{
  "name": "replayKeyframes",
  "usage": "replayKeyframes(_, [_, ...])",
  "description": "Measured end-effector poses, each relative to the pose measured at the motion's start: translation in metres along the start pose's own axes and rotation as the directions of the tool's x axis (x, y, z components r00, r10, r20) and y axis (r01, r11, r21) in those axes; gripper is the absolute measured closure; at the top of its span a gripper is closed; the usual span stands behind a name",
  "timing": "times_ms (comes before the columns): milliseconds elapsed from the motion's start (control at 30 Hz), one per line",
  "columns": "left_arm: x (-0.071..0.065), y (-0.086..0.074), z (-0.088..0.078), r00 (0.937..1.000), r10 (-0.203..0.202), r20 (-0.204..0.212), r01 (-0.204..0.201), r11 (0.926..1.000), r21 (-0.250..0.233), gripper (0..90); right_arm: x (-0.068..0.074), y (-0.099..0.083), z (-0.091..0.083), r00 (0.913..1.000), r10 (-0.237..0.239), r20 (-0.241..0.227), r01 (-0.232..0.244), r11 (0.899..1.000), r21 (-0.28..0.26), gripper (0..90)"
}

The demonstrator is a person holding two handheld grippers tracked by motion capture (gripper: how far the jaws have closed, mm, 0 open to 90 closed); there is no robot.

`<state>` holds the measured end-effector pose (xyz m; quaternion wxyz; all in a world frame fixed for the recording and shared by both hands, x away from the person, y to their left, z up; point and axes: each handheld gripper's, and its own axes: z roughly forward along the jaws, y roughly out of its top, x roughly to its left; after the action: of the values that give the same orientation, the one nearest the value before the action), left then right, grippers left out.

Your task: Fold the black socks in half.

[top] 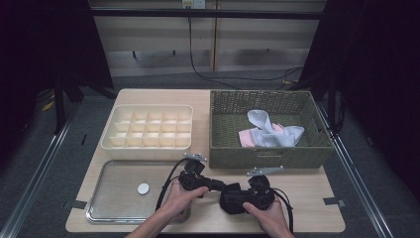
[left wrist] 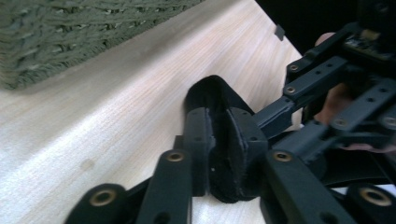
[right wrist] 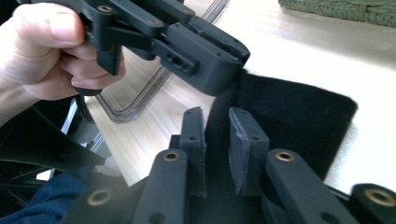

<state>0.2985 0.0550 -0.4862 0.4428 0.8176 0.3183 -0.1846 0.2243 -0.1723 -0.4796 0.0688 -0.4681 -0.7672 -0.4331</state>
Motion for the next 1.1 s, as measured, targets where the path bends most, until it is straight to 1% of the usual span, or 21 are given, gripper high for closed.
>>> replayKeyframes(67, [0.0, 0.0, 0.0, 1.0, 0.004, -0.001, -0.004, 1.0, 0.004, 81.2, 0.002, 0.0, -0.002, 1.0, 0.005, -0.004, -0.005, 1.0, -0.005, 70.8])
replayKeyframes(100, [-0.002, 0.0, 0.0, 1.0, -0.001, 0.009, 0.001, 1.0, 0.006, 81.7, 0.002, 0.0, -0.003, 1.0, -0.002, -0.004, 0.002, 1.0, -0.004, 70.1])
replayKeyframes(167, [-0.003, 0.0, 0.001, 0.9995, 0.019, -0.025, -0.019, 0.9998, 0.005, 81.8, 0.004, -0.002, -0.006, 1.0, -0.003, -0.008, 0.003, 1.0, -0.008, 65.7])
replayKeyframes(300, [-0.004, 0.0, 0.0, 0.9994, 0.021, -0.029, -0.021, 0.9998, 0.006, 81.9, 0.007, -0.005, -0.013, 0.9998, 0.01, -0.016, -0.01, 1.0, -0.017, 57.3])
replayKeyframes(367, [-0.004, 0.0, 0.0, 0.9994, 0.019, -0.029, -0.019, 0.9998, 0.008, 81.8, 0.008, -0.007, -0.018, 0.9995, 0.013, -0.03, -0.014, 1.0, -0.024, 57.8])
replayKeyframes(400, [-0.003, 0.0, 0.0, 0.9992, 0.021, -0.034, -0.02, 0.9998, 0.008, 81.7, 0.009, -0.008, -0.022, 0.9991, 0.019, -0.037, -0.02, 0.999, -0.034, 56.7])
replayKeyframes(433, [-0.003, 0.0, 0.0, 0.9993, 0.013, -0.036, -0.013, 0.9999, 0.002, 81.4, 0.008, -0.009, -0.024, 0.9986, 0.024, -0.047, -0.026, 0.999, -0.045, 56.3])
replayKeyframes(467, [-0.003, 0.0, 0.0, 0.9991, 0.016, -0.04, -0.016, 0.9998, 0.007, 81.2, 0.008, -0.009, -0.028, 0.9979, 0.032, -0.057, -0.035, 0.998, -0.06, 56.5])
replayKeyframes(500, [-0.003, 0.0, 0.0, 0.9991, 0.016, -0.04, -0.016, 0.9998, 0.007, 80.8, 0.008, -0.009, -0.028, 0.9979, 0.032, -0.057, -0.035, 0.998, -0.06, 56.5])
replayKeyframes(533, [-0.003, -0.001, -0.001, 0.999, 0.015, -0.042, -0.014, 0.9999, 0.007, 80.5, 0.006, -0.011, -0.035, 0.9966, 0.048, -0.067, -0.054, 0.995, -0.088, 55.6])
replayKeyframes(600, [-0.002, -0.001, -0.001, 0.9987, 0.016, -0.049, -0.016, 0.9998, 0.01, 79.2, 0.004, -0.012, -0.04, 0.9956, 0.058, -0.073, -0.066, 0.992, -0.107, 55.5])
replayKeyframes(667, [-0.002, -0.001, 0.0, 0.9985, 0.015, -0.052, -0.015, 0.9998, 0.013, 78.6, 0.001, -0.013, -0.043, 0.9968, 0.062, -0.05, -0.068, 0.991, -0.116, 55.5])
replayKeyframes(700, [-0.002, -0.001, 0.0, 0.9983, 0.015, -0.057, -0.014, 0.9998, 0.015, 77.4, 0.0, -0.013, -0.043, 0.9972, 0.066, -0.036, -0.069, 0.991, -0.113, 55.2])
replayKeyframes(733, [-0.003, -0.001, 0.001, 0.9986, 0.011, -0.052, -0.01, 0.9999, 0.012, 76.1, -0.002, -0.015, -0.041, 0.9971, 0.075, -0.009, -0.076, 0.992, -0.098, 56.4])
replayKeyframes(767, [-0.003, -0.001, 0.001, 0.9988, 0.01, -0.049, -0.009, 0.9999, 0.015, 76.2, -0.004, -0.016, -0.039, 0.9975, 0.07, -0.003, -0.07, 0.994, -0.089, 57.5])
replayKeyframes(833, [-0.003, -0.001, 0.0, 0.9987, 0.013, -0.049, -0.012, 0.9998, 0.014, 74.1, -0.005, -0.017, -0.033, 0.997, 0.077, -0.004, -0.077, 0.995, -0.067, 57.8])
replayKeyframes(867, [-0.003, -0.001, 0.0, 0.9988, 0.013, -0.048, -0.012, 0.9998, 0.013, 73.3, -0.006, -0.017, -0.031, 0.9972, 0.075, 0.006, -0.075, 0.995, -0.062, 58.5])
replayKeyframes(967, [-0.004, -0.001, -0.003, 0.9989, 0.011, -0.046, -0.01, 0.9999, 0.012, 69.7, -0.006, -0.017, -0.032, 0.997, 0.076, 0.017, -0.075, 0.995, -0.065, 58.0])
replayKeyframes(1000, [-0.005, -0.001, -0.004, 0.9986, 0.012, -0.051, -0.012, 0.9999, 0.008, 68.0, -0.006, -0.017, -0.034, 0.9971, 0.073, 0.022, -0.071, 0.995, -0.067, 57.8])
replayKeyframes(1067, [-0.006, -0.001, -0.006, 0.9993, 0.007, -0.036, -0.007, 1.0, -0.001, 62.3, -0.007, -0.017, -0.034, 0.9961, 0.077, 0.043, -0.074, 0.995, -0.063, 57.2])
replayKeyframes(1100, [-0.007, 0.0, -0.007, 0.9995, 0.006, -0.031, -0.006, 1.0, -0.001, 60.2, -0.007, -0.018, -0.034, 0.9961, 0.076, 0.046, -0.073, 0.996, -0.057, 57.5])
